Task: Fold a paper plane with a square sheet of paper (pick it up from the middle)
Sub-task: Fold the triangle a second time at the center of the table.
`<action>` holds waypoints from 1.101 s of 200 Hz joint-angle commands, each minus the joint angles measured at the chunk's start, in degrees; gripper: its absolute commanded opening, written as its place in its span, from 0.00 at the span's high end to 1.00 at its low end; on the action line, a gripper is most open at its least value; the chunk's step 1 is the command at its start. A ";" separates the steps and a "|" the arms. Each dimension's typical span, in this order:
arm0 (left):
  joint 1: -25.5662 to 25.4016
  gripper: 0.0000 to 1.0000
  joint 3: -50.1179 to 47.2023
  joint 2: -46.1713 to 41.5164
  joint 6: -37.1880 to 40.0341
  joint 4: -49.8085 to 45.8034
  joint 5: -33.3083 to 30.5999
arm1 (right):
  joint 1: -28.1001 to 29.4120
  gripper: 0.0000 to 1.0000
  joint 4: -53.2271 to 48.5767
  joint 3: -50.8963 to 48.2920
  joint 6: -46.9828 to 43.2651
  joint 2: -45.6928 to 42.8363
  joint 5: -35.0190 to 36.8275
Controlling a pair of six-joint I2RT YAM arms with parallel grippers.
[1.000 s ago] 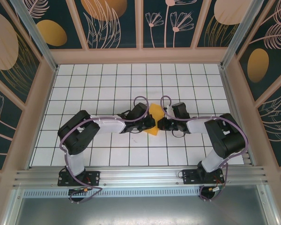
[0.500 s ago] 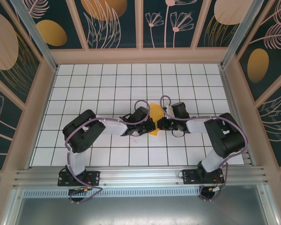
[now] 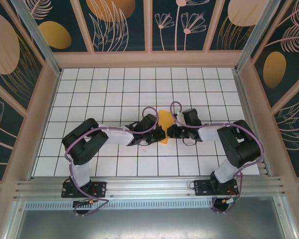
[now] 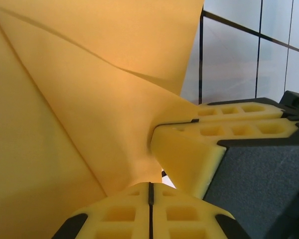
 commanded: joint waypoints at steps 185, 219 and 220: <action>-3.61 0.90 -0.61 -0.49 -1.45 1.23 -0.32 | 1.05 0.90 -0.32 1.15 -0.08 1.49 0.86; -3.78 0.90 -1.09 1.08 -2.05 0.83 -1.27 | 1.11 0.90 -0.52 1.42 -0.26 1.55 0.87; -3.79 0.90 -1.10 1.07 -2.06 0.85 -1.32 | 1.11 0.90 -0.51 1.42 -0.26 1.52 0.87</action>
